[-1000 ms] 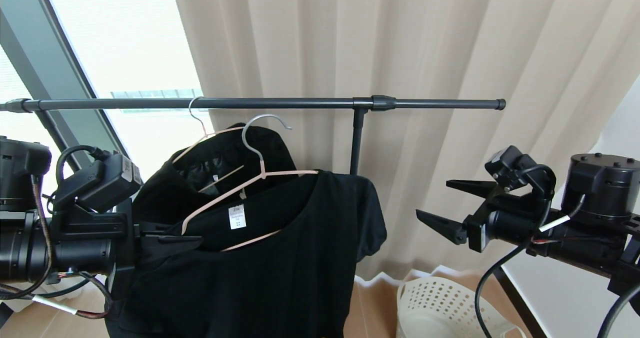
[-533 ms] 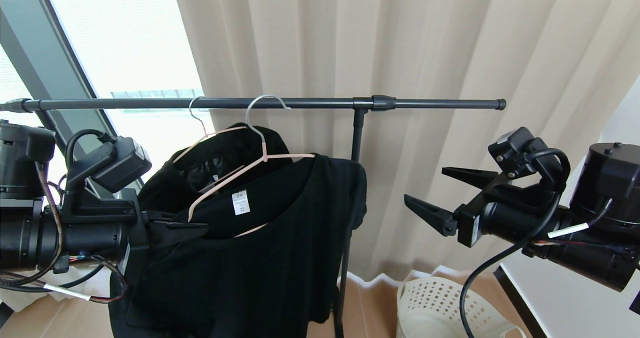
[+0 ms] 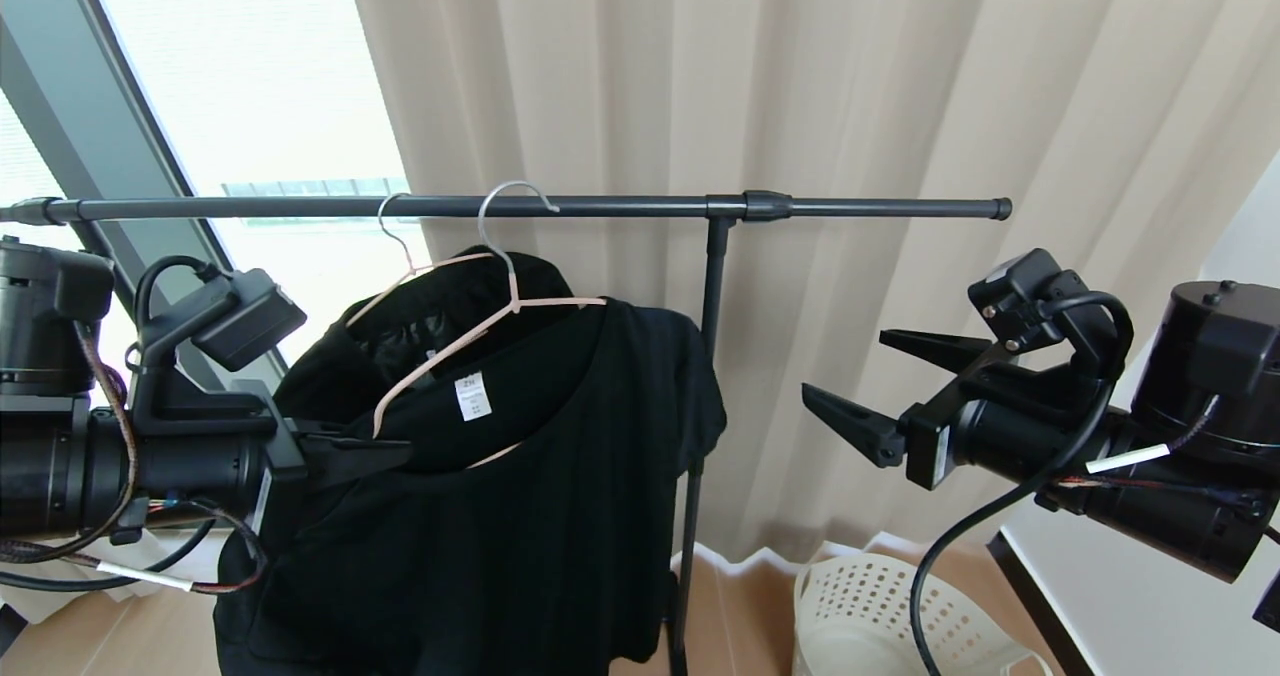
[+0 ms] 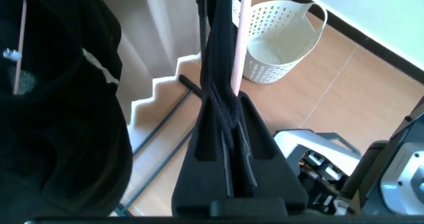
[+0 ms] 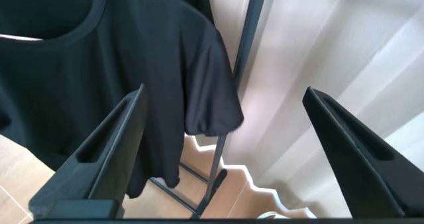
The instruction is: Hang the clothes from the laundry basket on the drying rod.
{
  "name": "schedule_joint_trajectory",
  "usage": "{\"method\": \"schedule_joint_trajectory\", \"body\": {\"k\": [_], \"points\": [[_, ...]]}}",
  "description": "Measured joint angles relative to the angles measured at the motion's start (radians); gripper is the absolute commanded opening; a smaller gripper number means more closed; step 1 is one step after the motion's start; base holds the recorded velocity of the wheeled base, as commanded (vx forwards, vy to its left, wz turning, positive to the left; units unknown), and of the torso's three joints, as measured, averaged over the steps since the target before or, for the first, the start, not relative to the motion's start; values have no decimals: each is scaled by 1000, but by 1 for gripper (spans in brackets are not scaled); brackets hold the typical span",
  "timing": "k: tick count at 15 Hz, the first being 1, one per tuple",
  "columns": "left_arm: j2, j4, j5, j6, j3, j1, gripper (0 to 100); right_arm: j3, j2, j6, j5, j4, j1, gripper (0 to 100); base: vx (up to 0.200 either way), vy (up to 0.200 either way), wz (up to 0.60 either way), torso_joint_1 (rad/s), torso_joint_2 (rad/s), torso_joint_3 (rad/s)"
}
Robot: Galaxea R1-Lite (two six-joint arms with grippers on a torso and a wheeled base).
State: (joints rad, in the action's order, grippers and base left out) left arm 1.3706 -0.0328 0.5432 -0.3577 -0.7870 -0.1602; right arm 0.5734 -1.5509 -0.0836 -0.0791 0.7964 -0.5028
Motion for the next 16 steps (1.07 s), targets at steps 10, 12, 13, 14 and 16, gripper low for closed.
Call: {"method": "schedule_joint_trajectory", "body": {"k": [10, 12, 13, 14, 16], "points": [[124, 3, -113, 203, -135, -10, 0, 1, -16, 0, 1, 4, 0, 100, 0, 0, 0, 0, 0, 0], [171, 4, -141, 246, -182, -10, 0, 1, -15, -1, 1, 4, 0, 100, 0, 0, 0, 0, 0, 0], [194, 4, -149, 262, -206, -11, 0, 1, -15, -1, 1, 4, 0, 100, 0, 0, 0, 0, 0, 0], [218, 4, -160, 280, -231, -13, 0, 1, -14, -1, 3, 4, 0, 100, 0, 0, 0, 0, 0, 0], [263, 4, -192, 309, -273, -24, 0, 1, -13, -2, 7, 5, 0, 100, 0, 0, 0, 0, 0, 0]]}}
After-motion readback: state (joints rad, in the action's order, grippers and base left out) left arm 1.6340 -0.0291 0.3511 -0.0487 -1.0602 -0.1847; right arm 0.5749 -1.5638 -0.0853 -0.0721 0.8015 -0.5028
